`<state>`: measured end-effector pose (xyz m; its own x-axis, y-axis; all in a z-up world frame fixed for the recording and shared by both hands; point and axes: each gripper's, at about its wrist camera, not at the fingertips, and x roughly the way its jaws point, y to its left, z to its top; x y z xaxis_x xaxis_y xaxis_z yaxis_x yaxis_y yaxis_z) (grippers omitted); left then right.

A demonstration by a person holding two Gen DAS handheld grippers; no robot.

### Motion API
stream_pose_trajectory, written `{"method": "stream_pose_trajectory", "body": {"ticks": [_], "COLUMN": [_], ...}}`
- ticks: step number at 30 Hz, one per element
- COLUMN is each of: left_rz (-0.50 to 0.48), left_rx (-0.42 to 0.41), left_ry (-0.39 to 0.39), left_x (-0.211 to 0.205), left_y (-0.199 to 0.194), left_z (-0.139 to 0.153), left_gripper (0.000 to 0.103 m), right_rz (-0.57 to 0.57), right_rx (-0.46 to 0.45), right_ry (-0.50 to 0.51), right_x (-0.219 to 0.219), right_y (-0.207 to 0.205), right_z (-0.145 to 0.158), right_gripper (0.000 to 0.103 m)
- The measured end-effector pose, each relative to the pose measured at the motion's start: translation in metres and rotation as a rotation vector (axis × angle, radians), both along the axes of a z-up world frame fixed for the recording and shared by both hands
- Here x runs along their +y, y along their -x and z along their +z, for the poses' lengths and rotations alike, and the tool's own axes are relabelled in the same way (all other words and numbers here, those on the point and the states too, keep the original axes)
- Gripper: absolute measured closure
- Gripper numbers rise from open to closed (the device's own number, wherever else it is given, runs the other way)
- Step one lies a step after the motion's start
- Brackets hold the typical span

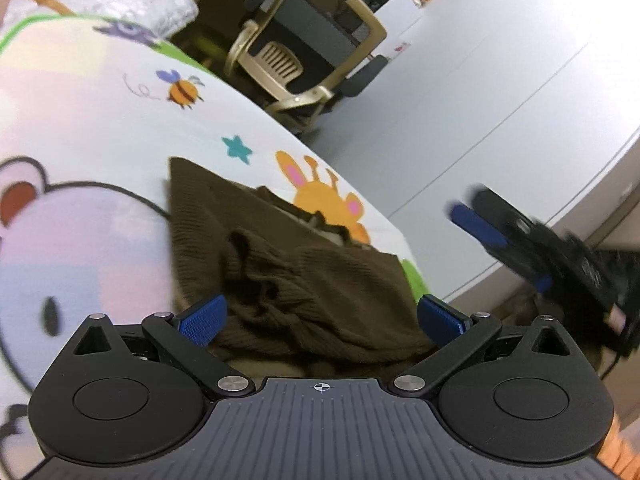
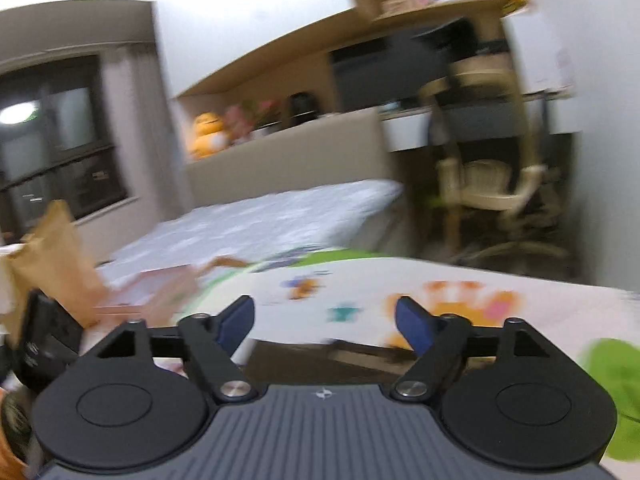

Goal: Fold clothes

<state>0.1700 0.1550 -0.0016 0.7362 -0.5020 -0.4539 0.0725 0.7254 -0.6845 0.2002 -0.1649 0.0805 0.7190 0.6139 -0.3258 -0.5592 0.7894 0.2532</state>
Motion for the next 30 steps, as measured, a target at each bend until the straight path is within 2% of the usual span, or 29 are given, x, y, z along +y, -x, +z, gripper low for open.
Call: {"method": "stream_pose_trajectory", "body": {"ticks": [4,6,8,9,10,11,12,17,19,20,23,24,27,29,30], "left_rz": [0.045,0.074,0.072,0.069,0.065,0.062,0.059,0.048,0.045,0.039,0.02,0.02,0.024,0.027,0.028], "left_rx": [0.062,0.089,0.045,0.017,-0.011,-0.039,-0.067,-0.202,-0.148,-0.103,0.036,0.041,0.012,0.012,0.014], "left_ry": [-0.077,-0.112,-0.175,-0.209,-0.242,-0.276,-0.309,-0.486,-0.55,-0.574,-0.646,-0.654,-0.661,-0.662,-0.662], "left_x": [-0.016,-0.023,-0.03,-0.034,-0.037,-0.041,-0.045,-0.057,-0.053,-0.05,-0.042,-0.041,-0.04,-0.04,-0.039], "left_y": [-0.026,-0.037,-0.04,-0.041,-0.042,-0.042,-0.043,-0.048,-0.056,-0.059,-0.069,-0.069,-0.063,-0.062,-0.062], "left_z": [-0.005,-0.011,-0.002,0.004,0.01,0.016,0.022,0.052,0.04,0.028,-0.011,-0.015,-0.015,-0.016,-0.017], "left_gripper": [0.0,0.007,0.046,0.048,0.058,0.075,0.077,0.076,0.071,0.064,0.053,0.053,0.043,0.032,0.031], "right_rz": [-0.114,-0.163,-0.203,-0.217,-0.228,-0.235,-0.238,-0.209,-0.185,-0.172,-0.113,-0.095,-0.099,-0.093,-0.097], "right_rx": [0.086,0.141,0.185,0.198,0.209,0.213,0.213,0.172,0.13,0.107,0.082,0.097,0.202,0.219,0.218], "right_ry": [-0.045,-0.077,-0.096,-0.098,-0.098,-0.095,-0.09,-0.021,0.062,0.108,0.256,0.304,0.423,0.427,0.428], "right_x": [-0.041,-0.06,-0.071,-0.076,-0.08,-0.082,-0.083,-0.067,-0.053,-0.045,-0.021,-0.013,0.001,0.001,0.001], "right_y": [0.002,0.003,0.002,0.002,0.003,0.003,0.003,0.0,-0.006,-0.009,-0.024,-0.032,-0.055,-0.059,-0.058], "right_z": [-0.037,-0.057,-0.076,-0.082,-0.088,-0.091,-0.093,-0.082,-0.071,-0.065,-0.058,-0.061,-0.087,-0.092,-0.09], "right_gripper": [0.022,0.022,0.022,0.022,0.022,0.022,0.022,0.022,0.022,0.022,0.022,0.022,0.022,0.02,0.02]}}
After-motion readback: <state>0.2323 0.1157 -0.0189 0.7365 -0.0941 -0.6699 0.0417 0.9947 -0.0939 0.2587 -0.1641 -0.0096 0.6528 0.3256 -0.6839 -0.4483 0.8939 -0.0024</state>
